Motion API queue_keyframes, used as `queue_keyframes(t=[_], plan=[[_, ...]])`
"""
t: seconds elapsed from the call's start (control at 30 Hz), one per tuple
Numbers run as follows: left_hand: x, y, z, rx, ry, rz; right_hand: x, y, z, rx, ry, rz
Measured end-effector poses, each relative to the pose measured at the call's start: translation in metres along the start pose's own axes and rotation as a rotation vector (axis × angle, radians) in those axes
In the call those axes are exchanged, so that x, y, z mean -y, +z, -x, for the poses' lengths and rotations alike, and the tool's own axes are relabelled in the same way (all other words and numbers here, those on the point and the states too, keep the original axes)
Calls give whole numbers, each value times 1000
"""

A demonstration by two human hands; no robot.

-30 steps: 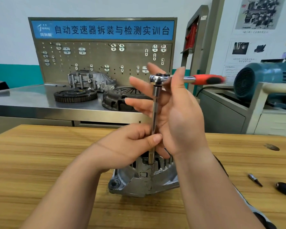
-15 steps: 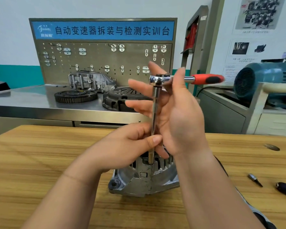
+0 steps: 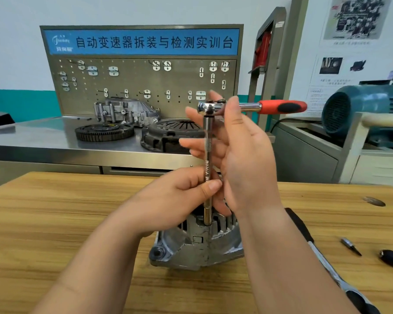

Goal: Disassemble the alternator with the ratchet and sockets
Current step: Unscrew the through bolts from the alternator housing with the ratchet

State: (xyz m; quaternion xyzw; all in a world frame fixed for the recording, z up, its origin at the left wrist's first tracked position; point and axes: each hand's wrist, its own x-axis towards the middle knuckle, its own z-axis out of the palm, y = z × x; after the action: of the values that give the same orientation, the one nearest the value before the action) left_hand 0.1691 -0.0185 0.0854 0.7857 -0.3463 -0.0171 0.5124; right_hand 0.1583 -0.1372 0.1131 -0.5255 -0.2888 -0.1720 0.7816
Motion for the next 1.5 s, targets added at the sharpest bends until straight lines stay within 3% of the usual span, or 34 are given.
queue_keyframes(t=[0.17, 0.27, 0.4, 0.53, 0.63, 0.77, 0.87, 1.03, 1.1, 1.2, 1.33, 1.5], plan=[[0, 4, -2, -77, 8, -82, 0, 0, -1, -10, -331, 209], [1, 3, -2, -63, 3, -29, 0, 1, -1, 55, -264, 119], [3, -1, 1, 3, -20, -9, 1, 1, 1, 13, 23, -121], [2, 2, 0, -6, -1, -28, -2, -2, -3, -52, -150, -12], [3, 4, -2, -47, -6, -71, -4, -1, -3, 17, -330, 154], [3, 0, 0, -5, -23, -11, -1, -1, -1, 25, -123, -67], [2, -2, 0, 23, -37, -13, 0, -2, -1, -22, -14, -73], [3, 1, -3, -20, -10, -59, 2, -5, -1, -12, -194, 126], [4, 1, -3, -35, -6, -71, 3, -3, 0, 11, -113, 105], [3, 0, -2, -3, -12, -16, 2, 0, 0, 65, -145, -51], [-1, -1, 1, 43, -28, -2, 3, 0, 0, 45, 16, -112], [-2, 4, -1, -69, -43, -143, 2, 1, -1, 60, -258, 75]])
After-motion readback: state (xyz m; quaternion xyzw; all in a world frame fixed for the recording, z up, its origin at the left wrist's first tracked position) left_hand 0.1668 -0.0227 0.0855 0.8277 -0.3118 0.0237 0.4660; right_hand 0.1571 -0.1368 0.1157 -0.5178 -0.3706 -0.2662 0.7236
